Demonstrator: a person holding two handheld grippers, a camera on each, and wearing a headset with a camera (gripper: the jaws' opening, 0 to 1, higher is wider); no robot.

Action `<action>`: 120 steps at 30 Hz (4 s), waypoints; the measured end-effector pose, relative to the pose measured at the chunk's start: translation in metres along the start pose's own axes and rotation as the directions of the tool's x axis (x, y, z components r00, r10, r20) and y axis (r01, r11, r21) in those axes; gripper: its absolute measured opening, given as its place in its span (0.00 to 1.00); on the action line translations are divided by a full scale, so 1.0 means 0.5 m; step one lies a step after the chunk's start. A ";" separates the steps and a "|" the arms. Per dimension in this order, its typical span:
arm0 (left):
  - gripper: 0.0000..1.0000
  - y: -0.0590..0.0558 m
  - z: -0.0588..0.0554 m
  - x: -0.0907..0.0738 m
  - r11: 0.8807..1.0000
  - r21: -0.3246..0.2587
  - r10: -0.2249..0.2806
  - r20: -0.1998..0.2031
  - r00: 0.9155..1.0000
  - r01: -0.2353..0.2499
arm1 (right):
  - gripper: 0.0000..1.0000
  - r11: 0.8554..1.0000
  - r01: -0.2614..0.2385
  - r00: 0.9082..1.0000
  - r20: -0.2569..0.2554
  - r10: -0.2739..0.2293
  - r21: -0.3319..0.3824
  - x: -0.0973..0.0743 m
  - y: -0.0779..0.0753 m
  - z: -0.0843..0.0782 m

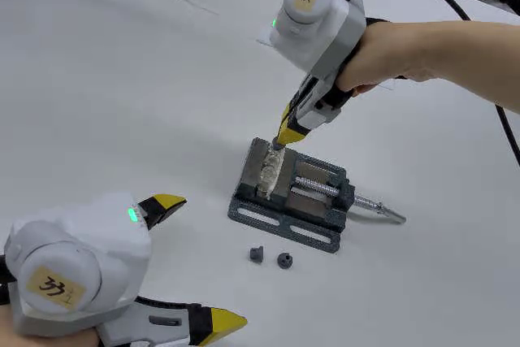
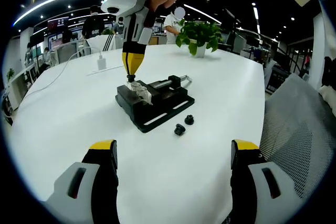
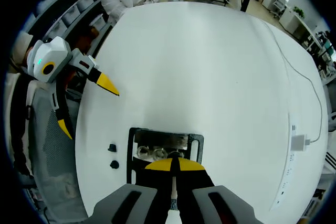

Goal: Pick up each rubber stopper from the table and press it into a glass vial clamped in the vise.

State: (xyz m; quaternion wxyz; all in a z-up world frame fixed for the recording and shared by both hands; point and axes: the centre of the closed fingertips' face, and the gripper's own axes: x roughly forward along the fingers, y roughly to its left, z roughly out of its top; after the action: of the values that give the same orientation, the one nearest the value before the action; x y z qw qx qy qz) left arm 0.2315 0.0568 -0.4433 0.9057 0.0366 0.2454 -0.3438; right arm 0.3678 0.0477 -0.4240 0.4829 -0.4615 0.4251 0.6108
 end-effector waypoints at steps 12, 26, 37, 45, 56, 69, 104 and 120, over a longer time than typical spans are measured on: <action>0.88 -0.001 -0.005 0.003 1.000 -0.012 -0.003 -0.002 1.000 0.003 | 0.00 0.999 0.030 0.999 -0.016 -0.030 -0.029 0.000 -0.004 -0.002; 0.88 0.000 -0.006 0.017 1.000 -0.025 -0.009 -0.002 1.000 0.009 | 0.00 0.996 0.059 0.997 -0.051 -0.062 -0.065 0.008 -0.022 -0.007; 0.87 0.010 0.000 0.019 0.999 -0.037 0.002 0.005 1.000 -0.002 | 0.00 0.996 0.046 0.994 -0.096 -0.054 -0.081 0.014 -0.027 -0.010; 0.87 0.014 0.008 0.020 0.999 -0.037 0.011 0.011 1.000 -0.011 | 0.00 0.999 0.046 0.997 -0.067 -0.047 -0.016 0.012 -0.031 -0.013; 0.87 0.022 0.030 0.010 1.000 -0.019 0.020 0.022 1.000 -0.019 | 0.00 0.998 0.056 0.998 -0.037 -0.055 0.010 0.008 -0.026 -0.007; 0.87 0.021 0.034 -0.001 1.000 -0.001 0.023 0.024 0.999 -0.023 | 0.00 0.999 0.021 0.999 0.024 -0.022 0.038 0.006 -0.026 -0.004; 0.86 0.013 0.017 0.018 1.000 -0.014 -0.001 0.002 1.000 0.001 | 0.00 0.998 0.026 0.999 -0.041 -0.024 0.050 0.008 -0.010 -0.003; 0.78 0.009 0.023 0.020 0.999 0.037 -0.009 -0.039 0.999 0.011 | 0.00 0.989 0.045 0.992 0.109 -0.060 0.140 0.002 -0.021 -0.012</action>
State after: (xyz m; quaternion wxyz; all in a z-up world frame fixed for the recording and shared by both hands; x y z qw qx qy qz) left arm 0.2457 0.0514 -0.4384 0.8982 0.0587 0.2567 -0.3521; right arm 0.3787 0.0441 -0.4269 0.5529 -0.4028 0.4259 0.5922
